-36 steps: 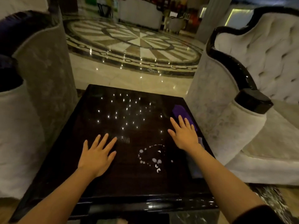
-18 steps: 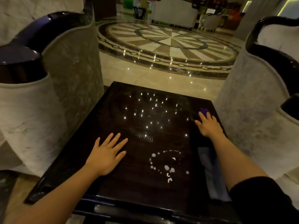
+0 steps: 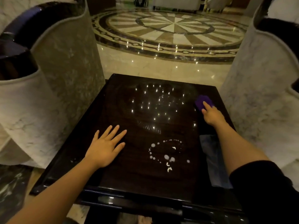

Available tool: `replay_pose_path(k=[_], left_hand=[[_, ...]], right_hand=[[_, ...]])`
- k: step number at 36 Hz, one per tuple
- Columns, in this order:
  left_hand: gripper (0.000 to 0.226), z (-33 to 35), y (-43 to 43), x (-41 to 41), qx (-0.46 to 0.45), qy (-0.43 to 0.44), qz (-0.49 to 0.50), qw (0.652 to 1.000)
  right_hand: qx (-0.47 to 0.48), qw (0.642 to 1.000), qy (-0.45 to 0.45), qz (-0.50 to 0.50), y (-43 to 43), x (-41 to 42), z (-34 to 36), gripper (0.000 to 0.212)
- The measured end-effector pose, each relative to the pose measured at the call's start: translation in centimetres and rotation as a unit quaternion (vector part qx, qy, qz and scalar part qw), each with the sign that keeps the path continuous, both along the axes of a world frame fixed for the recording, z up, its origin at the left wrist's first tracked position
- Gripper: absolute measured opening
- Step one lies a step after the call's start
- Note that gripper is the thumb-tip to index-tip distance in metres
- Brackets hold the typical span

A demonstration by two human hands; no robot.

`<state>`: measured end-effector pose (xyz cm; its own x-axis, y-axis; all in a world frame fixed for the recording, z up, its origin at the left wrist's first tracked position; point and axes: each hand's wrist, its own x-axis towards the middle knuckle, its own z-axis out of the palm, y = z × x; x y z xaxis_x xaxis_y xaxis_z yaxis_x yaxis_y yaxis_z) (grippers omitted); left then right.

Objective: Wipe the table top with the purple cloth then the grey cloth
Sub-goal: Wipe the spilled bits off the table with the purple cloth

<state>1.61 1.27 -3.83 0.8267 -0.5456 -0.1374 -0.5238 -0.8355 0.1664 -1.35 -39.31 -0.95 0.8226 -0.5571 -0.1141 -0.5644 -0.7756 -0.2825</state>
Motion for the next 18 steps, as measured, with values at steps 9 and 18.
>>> replay_pose_path(k=[9,18], left_hand=[[0.052,0.2,0.1,-0.1,-0.003,0.006,-0.003,1.0],[0.052,0.4,0.0,-0.3,0.001,0.014,-0.013,1.0]], right_hand=[[0.024,0.998,-0.019,0.054,5.1,0.5,0.2,0.052],[0.011,0.987,-0.043,0.157,9.9,-1.0,-0.6,0.046]])
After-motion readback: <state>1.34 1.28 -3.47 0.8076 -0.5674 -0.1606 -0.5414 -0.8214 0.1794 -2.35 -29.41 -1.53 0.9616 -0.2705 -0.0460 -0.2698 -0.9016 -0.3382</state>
